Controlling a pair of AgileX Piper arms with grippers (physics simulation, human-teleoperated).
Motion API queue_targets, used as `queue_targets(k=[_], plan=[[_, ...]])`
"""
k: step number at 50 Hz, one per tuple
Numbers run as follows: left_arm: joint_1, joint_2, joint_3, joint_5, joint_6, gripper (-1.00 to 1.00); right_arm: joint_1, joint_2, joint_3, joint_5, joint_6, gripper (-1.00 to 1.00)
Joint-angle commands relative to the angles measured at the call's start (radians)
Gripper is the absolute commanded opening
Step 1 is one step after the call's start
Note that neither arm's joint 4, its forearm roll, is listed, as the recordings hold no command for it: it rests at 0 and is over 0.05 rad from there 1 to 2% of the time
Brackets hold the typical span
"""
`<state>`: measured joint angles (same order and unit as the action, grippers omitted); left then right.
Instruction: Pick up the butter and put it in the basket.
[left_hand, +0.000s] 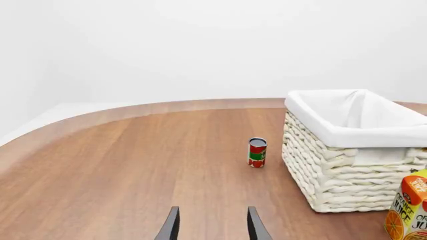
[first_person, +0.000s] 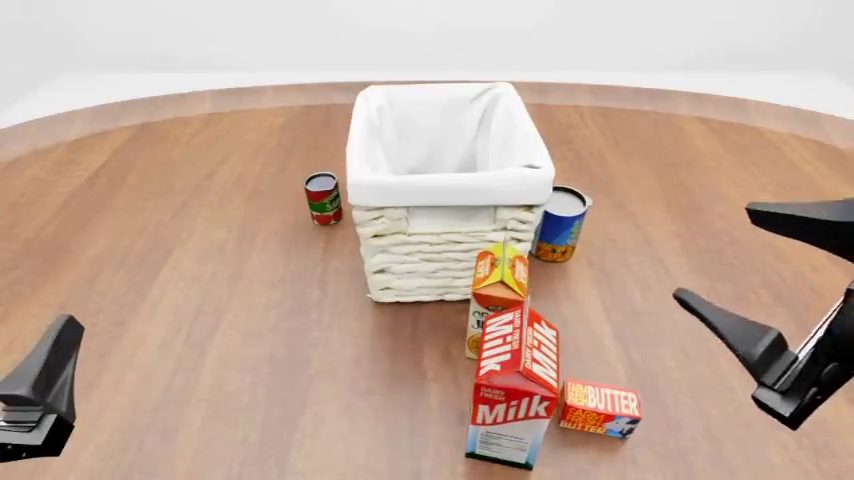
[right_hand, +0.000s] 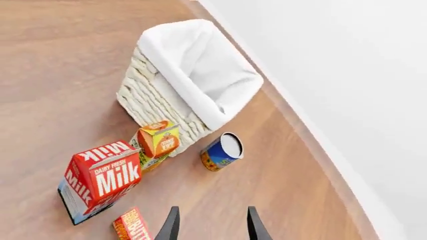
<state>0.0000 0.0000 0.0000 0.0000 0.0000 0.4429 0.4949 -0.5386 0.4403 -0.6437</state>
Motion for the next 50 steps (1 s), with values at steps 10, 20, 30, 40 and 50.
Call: queue_targets(k=[10,20,30,40,50], plan=[[0.000,0.000,0.000,0.000,0.000,1.00,0.040,0.109,-0.118,0.302,-0.241,1.00],[0.000,0.000,0.000,0.000,0.000,1.00,0.025,0.050,0.076,0.373,-0.362,1.00],[0.000,0.000,0.000,0.000,0.000,1.00,-0.029,0.063,0.223,0.338,-0.441,1.00],[0.000,0.000,0.000,0.000,0.000,1.00,-0.032,0.113,0.250,0.298,-0.456,1.00],[0.000,0.000,0.000,0.000,0.000,1.00,-0.004,0.155,0.230,0.267,-0.441,1.00]])
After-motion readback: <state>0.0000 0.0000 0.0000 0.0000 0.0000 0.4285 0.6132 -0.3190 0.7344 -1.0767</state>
